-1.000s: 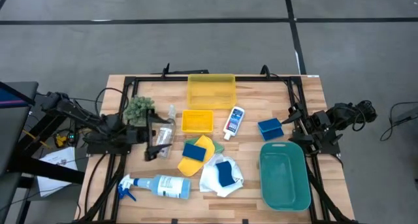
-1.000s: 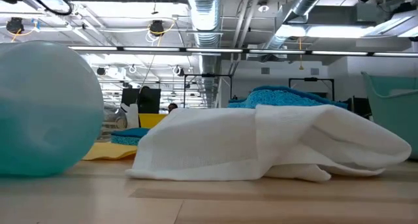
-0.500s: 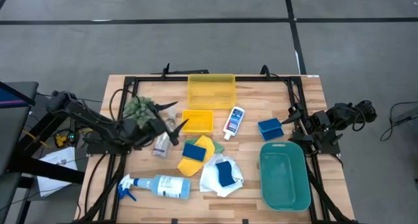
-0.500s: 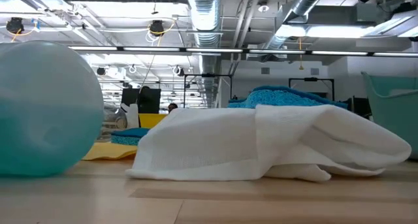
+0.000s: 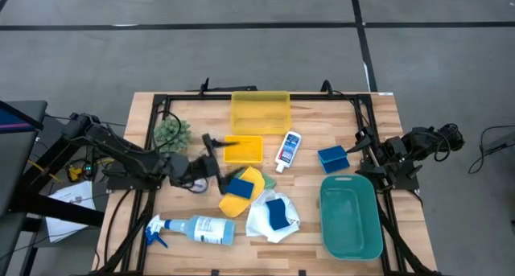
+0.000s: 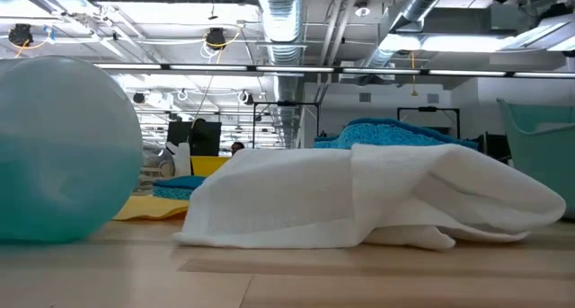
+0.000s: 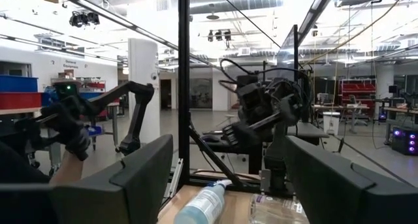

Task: Pick & Place Kitchen Items
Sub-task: Put the blue sponge into the bottom yellow bin

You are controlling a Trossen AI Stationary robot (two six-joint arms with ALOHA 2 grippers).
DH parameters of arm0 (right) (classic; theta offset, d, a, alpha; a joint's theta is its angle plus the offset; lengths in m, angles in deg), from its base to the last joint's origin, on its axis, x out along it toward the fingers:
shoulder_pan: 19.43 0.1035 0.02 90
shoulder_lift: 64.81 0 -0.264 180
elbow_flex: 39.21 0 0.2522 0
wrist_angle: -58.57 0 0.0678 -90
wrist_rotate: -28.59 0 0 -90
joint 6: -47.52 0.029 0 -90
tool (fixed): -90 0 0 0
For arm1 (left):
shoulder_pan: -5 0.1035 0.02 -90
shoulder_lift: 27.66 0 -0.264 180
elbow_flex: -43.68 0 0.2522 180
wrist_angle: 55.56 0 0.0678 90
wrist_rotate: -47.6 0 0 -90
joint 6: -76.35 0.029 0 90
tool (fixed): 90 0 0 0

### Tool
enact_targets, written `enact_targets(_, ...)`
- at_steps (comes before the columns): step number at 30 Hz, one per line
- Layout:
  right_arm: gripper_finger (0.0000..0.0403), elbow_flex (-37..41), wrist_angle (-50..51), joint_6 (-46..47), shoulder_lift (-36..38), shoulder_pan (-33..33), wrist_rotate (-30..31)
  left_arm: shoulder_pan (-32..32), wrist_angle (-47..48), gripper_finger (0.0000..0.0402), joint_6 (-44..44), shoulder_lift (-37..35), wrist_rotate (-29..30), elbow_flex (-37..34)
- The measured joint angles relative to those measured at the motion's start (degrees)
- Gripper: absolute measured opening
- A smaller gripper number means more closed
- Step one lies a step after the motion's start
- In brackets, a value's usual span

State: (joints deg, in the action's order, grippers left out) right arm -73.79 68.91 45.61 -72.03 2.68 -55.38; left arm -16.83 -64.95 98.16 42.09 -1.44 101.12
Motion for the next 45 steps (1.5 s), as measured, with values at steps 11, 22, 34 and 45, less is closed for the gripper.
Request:
enact_targets(11,0.0282,0.0,0.02,0.0,0.0,0.0,0.0,0.02,9.28,0.0347,-2.81,7.02,-12.28,6.58)
enact_targets(22,0.0281,0.0,0.02,0.44,0.0,0.0,-0.01,0.04,11.88,0.0347,7.45,19.3,-18.99,13.76)
enact_targets(34,0.0281,0.0,0.17,0.46,0.02,-0.02,-0.01,-0.44,13.06,0.0327,3.43,31.08,-24.88,14.7)
enact_targets(45,0.0282,0.0,0.17,0.44,0.02,-0.02,-0.01,-0.74,6.88,0.0292,9.46,39.26,-26.31,14.68)
